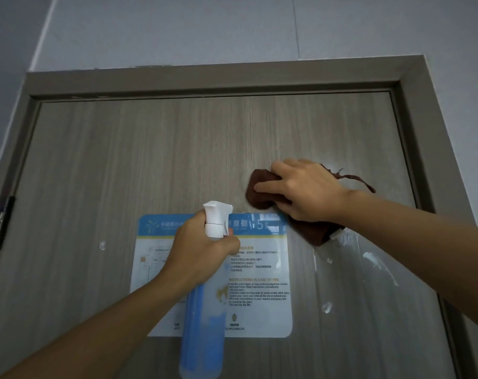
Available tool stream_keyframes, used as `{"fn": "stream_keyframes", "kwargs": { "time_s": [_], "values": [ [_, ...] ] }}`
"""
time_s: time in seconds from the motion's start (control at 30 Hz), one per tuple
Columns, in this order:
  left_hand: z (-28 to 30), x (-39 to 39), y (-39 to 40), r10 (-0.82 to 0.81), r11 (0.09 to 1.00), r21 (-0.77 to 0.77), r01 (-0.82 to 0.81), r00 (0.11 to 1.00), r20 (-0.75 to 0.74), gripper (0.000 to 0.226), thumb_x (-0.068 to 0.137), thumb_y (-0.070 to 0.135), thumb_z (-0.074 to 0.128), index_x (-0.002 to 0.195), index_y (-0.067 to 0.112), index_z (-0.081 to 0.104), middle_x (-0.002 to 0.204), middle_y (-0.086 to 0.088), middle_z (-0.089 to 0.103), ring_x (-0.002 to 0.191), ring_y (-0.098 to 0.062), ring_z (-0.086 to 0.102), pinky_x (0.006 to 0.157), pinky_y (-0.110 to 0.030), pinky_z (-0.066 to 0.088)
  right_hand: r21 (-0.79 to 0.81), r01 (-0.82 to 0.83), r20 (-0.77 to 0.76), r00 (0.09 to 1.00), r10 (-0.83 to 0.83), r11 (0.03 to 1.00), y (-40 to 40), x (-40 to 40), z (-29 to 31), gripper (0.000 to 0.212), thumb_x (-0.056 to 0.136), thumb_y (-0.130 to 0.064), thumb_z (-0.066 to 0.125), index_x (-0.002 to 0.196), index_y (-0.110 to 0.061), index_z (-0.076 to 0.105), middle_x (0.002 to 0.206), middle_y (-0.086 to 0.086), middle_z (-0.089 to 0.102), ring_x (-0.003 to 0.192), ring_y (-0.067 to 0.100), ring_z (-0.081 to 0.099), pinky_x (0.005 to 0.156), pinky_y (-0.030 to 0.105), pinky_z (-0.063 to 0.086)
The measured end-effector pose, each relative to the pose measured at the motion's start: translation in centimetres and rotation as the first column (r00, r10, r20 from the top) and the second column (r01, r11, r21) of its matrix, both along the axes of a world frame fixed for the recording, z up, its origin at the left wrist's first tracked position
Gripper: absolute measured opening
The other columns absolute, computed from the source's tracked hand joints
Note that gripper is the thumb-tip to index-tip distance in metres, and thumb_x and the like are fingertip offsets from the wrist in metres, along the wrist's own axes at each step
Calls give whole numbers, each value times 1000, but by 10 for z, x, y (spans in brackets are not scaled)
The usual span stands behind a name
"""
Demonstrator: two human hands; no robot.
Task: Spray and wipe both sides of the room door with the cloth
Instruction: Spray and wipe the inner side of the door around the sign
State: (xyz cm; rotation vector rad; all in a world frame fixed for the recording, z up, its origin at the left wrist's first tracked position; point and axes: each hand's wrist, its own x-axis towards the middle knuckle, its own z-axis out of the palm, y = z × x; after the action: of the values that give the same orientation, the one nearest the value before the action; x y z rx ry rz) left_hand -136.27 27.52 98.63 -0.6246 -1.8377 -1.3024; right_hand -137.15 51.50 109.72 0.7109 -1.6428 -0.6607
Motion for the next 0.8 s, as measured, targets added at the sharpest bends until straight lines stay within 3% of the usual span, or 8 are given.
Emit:
{"fn": "stream_keyframes", "kwargs": {
  "time_s": [0.13, 0.3, 0.4, 0.53, 0.7, 0.8],
  "values": [
    [-4, -4, -12, -71, 995, 74, 68, 997, 33, 33, 62, 18, 79, 94, 11, 74, 86, -5, 77, 83, -25, 74, 78, -49, 62, 80, 47, -9, 999, -46, 996, -11, 5, -5, 34, 91, -33, 63, 125, -31, 66, 99, 2, 57, 82, 21, 55, 66, 39, 51],
    [-12, -19, -28, -138, 977, 169, 130, 990, 39, 37, 57, 17, 75, 93, 12, 76, 83, -3, 77, 77, -17, 75, 66, -33, 58, 195, 84, -73, 995, -71, 977, -49, -5, -7, 28, 82, -20, 72, 109, -28, 73, 90, 2, 57, 75, 22, 54, 58, 35, 44],
    [-17, -23, -28, -175, 966, 197, 167, 984, 22, 38, 57, 17, 74, 95, 12, 76, 81, -1, 77, 74, -13, 74, 64, -28, 55, 266, 179, -115, 981, -154, 947, -39, 0, 3, 27, 87, -21, 68, 112, -29, 71, 95, -1, 56, 78, 19, 52, 61, 34, 42],
    [-18, -29, -25, -184, 960, 214, 182, 983, -10, 35, 59, 18, 74, 93, 13, 76, 80, -2, 76, 75, -16, 74, 65, -32, 57, 240, 180, -94, 982, -162, 954, -29, 7, 5, 24, 93, -22, 61, 114, -30, 70, 97, -3, 56, 79, 17, 50, 65, 35, 48],
    [-17, -29, -23, -164, 965, 205, 165, 986, -23, 37, 57, 19, 74, 93, 11, 75, 82, -5, 75, 75, -17, 71, 69, -38, 57, 192, 57, -63, 997, -45, 980, -65, -8, -5, 28, 84, -17, 69, 110, -28, 74, 89, 0, 56, 75, 22, 55, 58, 38, 50],
    [-17, -29, -23, -156, 967, 201, 158, 987, -27, 38, 57, 18, 74, 94, 9, 74, 84, -7, 74, 78, -25, 72, 70, -39, 58, 186, 87, -3, 996, -88, 979, -47, 6, 0, 28, 87, -20, 66, 113, -29, 73, 87, -5, 46, 73, 18, 48, 56, 40, 50]
  ]
}}
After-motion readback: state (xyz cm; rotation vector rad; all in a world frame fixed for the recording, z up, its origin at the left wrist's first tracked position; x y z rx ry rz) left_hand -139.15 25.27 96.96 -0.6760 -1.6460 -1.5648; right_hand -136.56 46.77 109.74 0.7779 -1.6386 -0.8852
